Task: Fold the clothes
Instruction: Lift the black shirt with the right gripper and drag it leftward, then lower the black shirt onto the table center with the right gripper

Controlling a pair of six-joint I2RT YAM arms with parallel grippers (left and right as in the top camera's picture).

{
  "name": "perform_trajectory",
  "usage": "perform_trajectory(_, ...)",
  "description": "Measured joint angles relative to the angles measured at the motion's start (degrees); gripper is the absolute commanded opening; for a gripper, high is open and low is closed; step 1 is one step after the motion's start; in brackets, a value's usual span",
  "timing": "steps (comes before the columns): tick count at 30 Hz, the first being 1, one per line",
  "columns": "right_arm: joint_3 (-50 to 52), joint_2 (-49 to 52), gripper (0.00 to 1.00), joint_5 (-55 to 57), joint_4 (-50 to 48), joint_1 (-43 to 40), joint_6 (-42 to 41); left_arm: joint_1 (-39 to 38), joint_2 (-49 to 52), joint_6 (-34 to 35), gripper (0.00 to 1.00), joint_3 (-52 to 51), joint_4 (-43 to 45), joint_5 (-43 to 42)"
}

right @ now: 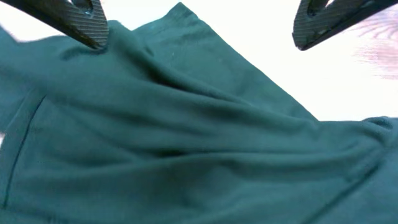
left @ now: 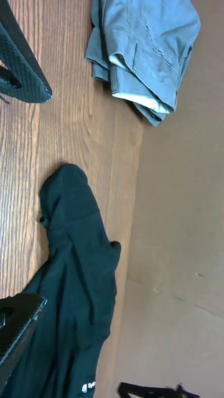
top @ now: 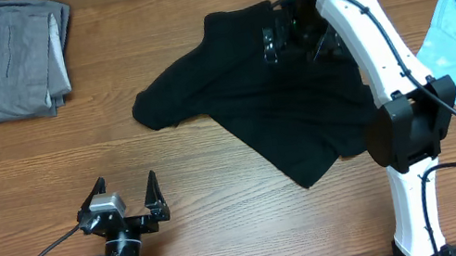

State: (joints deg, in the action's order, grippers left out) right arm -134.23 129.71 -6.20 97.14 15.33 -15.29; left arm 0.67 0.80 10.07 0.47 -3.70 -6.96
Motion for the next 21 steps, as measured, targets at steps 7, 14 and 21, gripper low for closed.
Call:
perform_trajectory(7,3.50,-2.47,1.00,-0.33,-0.17,0.02,-1.70,0.00,0.00,0.00,1.00,0.00,0.02,0.00)
perform_trajectory(14,24.04,-18.40,1.00,-1.49,0.35,0.70,-2.03,0.00,0.00,0.00,1.00,0.00,0.00,0.00)
perform_trajectory(21,44.17,-19.63,1.00,-4.33,-3.96,3.82,-2.40,0.00,0.00,0.00,1.00,0.00,0.00,0.02)
